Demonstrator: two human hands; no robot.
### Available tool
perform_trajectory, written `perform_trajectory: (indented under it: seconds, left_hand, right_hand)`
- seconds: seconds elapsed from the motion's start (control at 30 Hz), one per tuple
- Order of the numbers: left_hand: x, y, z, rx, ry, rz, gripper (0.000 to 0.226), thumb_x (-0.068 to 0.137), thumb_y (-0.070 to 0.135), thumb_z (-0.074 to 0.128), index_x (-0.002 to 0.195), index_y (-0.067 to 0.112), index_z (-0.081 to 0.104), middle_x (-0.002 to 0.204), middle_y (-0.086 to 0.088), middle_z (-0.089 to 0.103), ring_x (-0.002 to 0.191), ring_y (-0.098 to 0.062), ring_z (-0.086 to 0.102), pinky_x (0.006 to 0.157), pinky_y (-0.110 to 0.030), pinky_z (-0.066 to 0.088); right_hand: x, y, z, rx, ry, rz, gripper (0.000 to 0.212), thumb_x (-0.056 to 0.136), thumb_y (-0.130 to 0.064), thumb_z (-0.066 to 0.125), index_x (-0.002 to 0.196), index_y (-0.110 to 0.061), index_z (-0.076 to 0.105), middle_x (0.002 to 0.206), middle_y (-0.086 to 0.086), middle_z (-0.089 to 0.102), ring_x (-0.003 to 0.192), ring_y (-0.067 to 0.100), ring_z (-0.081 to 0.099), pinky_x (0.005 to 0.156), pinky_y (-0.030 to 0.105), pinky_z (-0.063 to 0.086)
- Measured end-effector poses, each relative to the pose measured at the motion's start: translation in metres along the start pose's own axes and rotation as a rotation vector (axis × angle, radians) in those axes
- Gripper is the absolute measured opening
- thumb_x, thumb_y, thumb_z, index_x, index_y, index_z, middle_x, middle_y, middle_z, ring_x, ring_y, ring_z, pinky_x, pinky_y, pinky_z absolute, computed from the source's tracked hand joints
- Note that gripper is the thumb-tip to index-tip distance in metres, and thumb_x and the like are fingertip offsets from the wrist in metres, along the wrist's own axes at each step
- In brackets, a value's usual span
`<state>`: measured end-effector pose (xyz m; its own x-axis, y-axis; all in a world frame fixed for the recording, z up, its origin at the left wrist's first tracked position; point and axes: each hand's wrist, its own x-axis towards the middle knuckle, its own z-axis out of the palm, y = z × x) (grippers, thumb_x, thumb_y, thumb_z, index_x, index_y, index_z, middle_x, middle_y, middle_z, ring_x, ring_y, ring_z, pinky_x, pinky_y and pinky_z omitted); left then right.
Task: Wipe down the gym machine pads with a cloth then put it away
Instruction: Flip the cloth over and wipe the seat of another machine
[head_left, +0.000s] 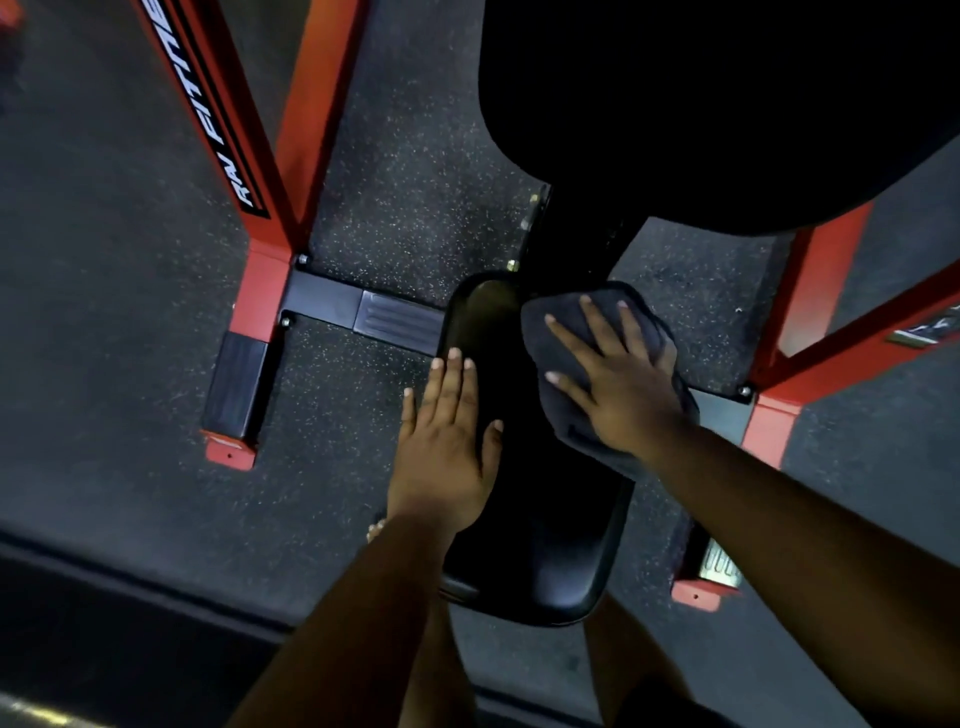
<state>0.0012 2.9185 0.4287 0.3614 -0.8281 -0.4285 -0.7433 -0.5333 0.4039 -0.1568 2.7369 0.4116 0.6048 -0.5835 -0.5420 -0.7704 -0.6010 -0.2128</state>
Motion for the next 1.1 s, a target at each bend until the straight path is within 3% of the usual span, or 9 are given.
perform_trajectory:
  seconds: [0.1, 0.23, 0.47, 0.6, 0.7, 0.77, 0.87, 0.97, 1.1]
  left_hand:
    - [0.002, -0.002, 0.001, -0.007, 0.005, -0.011, 0.072, 0.104, 0.045, 0.027, 0.163, 0.014, -0.002, 0.171, 0.000, -0.009, 0.157, -0.012, -0.013, 0.128, -0.050, 0.003]
    - [0.001, -0.001, 0.002, -0.021, 0.003, -0.020, 0.074, 0.104, 0.046, 0.026, 0.162, 0.014, -0.008, 0.170, 0.000, -0.015, 0.156, -0.011, -0.017, 0.128, -0.047, -0.002]
    - [0.001, -0.006, -0.001, -0.063, -0.018, 0.021, 0.079, 0.096, 0.045, 0.022, 0.163, 0.014, -0.008, 0.170, 0.000, -0.016, 0.155, -0.010, -0.019, 0.128, -0.051, 0.001]
    - [0.001, -0.009, -0.001, -0.160, 0.001, 0.027, 0.084, 0.091, 0.050, 0.022, 0.163, 0.016, -0.007, 0.171, 0.002, -0.013, 0.156, -0.008, -0.016, 0.128, -0.046, -0.005]
    - [-0.001, -0.010, -0.002, -0.237, 0.032, 0.034, 0.083, 0.092, 0.053, 0.019, 0.163, 0.019, -0.009, 0.171, 0.004, -0.012, 0.156, -0.005, -0.014, 0.128, -0.044, -0.004]
    - [-0.002, -0.008, -0.007, -0.346, 0.090, 0.019, 0.082, 0.092, 0.051, 0.020, 0.163, 0.019, -0.006, 0.171, 0.003, -0.010, 0.156, -0.005, -0.010, 0.129, -0.046, -0.002]
    - [-0.023, -0.009, -0.011, -0.544, 0.247, -0.092, 0.081, 0.092, 0.050, 0.022, 0.163, 0.017, 0.001, 0.171, 0.004, -0.005, 0.156, -0.003, -0.005, 0.129, -0.046, 0.002]
    - [-0.071, -0.012, 0.001, -0.630, 0.233, -0.205, 0.081, 0.093, 0.057, 0.020, 0.163, 0.021, 0.001, 0.169, 0.011, -0.008, 0.155, -0.002, -0.006, 0.128, -0.051, 0.005]
    - [-0.103, -0.023, 0.015, -0.576, 0.118, -0.172, 0.079, 0.092, 0.065, 0.017, 0.159, 0.035, -0.012, 0.166, 0.020, -0.018, 0.153, 0.004, -0.015, 0.127, -0.042, -0.009]
  right_hand:
    - [0.069, -0.058, -0.013, -0.039, -0.009, -0.097, 0.063, 0.099, -0.071, 0.019, 0.155, -0.056, -0.003, 0.171, -0.011, -0.008, 0.157, 0.032, -0.002, 0.111, 0.077, 0.011]
    - [0.089, -0.066, -0.017, -0.071, -0.008, -0.243, 0.064, 0.096, -0.073, 0.017, 0.156, -0.055, 0.005, 0.171, -0.012, -0.001, 0.156, 0.030, 0.009, 0.113, 0.067, 0.022]
    - [-0.089, -0.046, 0.025, 0.020, -0.002, -0.029, 0.065, 0.097, -0.071, 0.014, 0.158, -0.053, 0.000, 0.171, -0.012, -0.007, 0.158, 0.025, -0.007, 0.120, 0.068, 0.010]
    - [-0.003, -0.066, 0.009, 0.041, 0.003, -0.032, 0.060, 0.100, -0.070, 0.016, 0.154, -0.059, -0.008, 0.170, -0.015, -0.016, 0.157, 0.024, -0.017, 0.114, 0.077, 0.001]
    - [0.064, -0.084, -0.007, 0.092, 0.004, 0.065, 0.061, 0.101, -0.069, 0.020, 0.156, -0.055, -0.002, 0.171, -0.011, -0.010, 0.157, 0.028, -0.011, 0.112, 0.080, 0.002]
    - [0.058, -0.095, -0.008, 0.085, 0.011, 0.090, 0.062, 0.101, -0.068, 0.022, 0.157, -0.053, 0.001, 0.171, -0.010, -0.007, 0.158, 0.028, -0.008, 0.114, 0.077, 0.006]
    - [-0.027, -0.112, 0.003, -0.013, -0.022, -0.061, 0.066, 0.099, -0.058, 0.029, 0.157, -0.052, -0.002, 0.171, -0.011, -0.011, 0.158, 0.023, -0.011, 0.119, 0.069, 0.012]
    - [-0.087, -0.117, 0.014, -0.019, -0.044, -0.227, 0.070, 0.089, -0.066, 0.016, 0.156, -0.055, 0.000, 0.171, -0.014, -0.012, 0.157, 0.021, -0.012, 0.117, 0.067, 0.010]
    - [0.005, -0.114, 0.000, 0.018, -0.039, -0.107, 0.066, 0.094, -0.078, 0.028, 0.154, -0.061, 0.004, 0.170, -0.015, -0.012, 0.157, 0.023, -0.014, 0.112, 0.079, 0.005]
